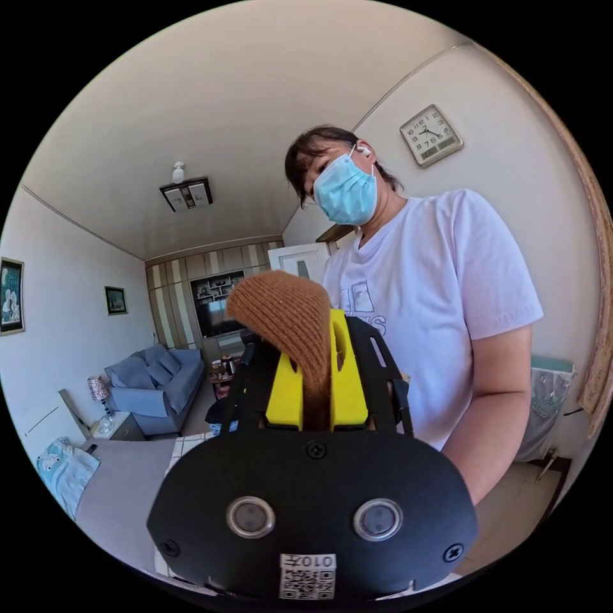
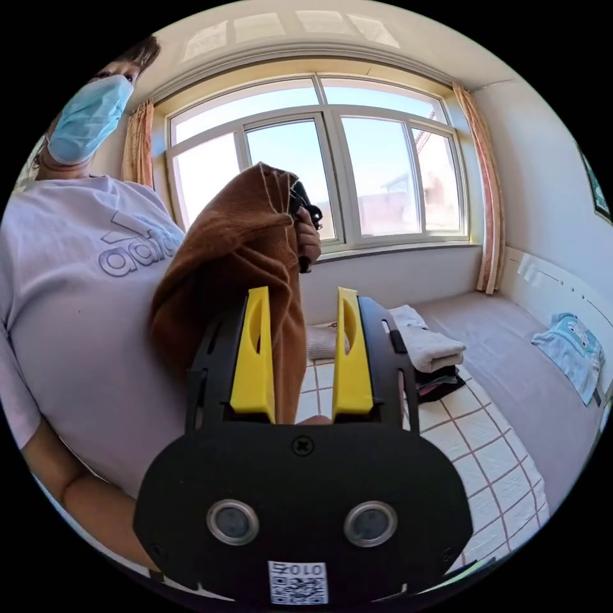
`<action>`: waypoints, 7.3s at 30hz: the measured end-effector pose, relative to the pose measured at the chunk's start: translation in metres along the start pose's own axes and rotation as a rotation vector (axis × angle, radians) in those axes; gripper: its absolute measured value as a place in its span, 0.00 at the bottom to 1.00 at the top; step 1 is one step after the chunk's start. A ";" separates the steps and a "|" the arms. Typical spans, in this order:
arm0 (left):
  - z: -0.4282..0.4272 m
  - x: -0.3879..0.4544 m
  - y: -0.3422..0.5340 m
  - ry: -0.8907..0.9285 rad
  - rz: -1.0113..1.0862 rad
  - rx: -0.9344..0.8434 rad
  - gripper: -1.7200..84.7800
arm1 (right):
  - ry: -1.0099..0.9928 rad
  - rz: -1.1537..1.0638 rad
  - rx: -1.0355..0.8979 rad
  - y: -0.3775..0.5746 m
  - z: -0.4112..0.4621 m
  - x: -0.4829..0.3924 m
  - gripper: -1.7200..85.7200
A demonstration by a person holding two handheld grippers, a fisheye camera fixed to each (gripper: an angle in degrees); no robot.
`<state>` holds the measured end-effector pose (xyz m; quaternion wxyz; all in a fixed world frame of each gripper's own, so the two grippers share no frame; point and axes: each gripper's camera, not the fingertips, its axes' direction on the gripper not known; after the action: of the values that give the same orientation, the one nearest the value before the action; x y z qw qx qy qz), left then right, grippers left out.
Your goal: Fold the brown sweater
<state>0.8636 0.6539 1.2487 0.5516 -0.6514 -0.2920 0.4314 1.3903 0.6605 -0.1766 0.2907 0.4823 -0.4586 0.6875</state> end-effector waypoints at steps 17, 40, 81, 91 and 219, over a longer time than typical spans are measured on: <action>-0.085 -0.012 0.113 -0.245 0.023 0.316 0.15 | 0.009 0.031 0.105 -0.034 -0.021 -0.002 0.07; -0.088 -0.096 0.382 -0.630 -0.977 -0.182 0.18 | 0.605 -0.022 0.113 -0.189 -0.162 -0.036 0.06; 0.099 -0.238 0.364 0.241 -0.373 -0.001 0.05 | 0.010 -0.137 0.347 -0.222 -0.268 -0.040 0.07; -0.066 -0.134 0.267 -0.643 -0.247 -0.075 0.04 | 0.173 -0.128 0.403 -0.211 -0.298 -0.033 0.07; 0.304 0.033 0.569 -0.357 -0.848 -1.334 0.02 | 0.471 0.792 -0.755 0.486 0.046 0.069 0.04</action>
<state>0.5553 0.6986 0.6831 0.1088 -0.5985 -0.7935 0.0178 0.9743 0.4158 -0.2774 0.2573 -0.0279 -0.7394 0.6216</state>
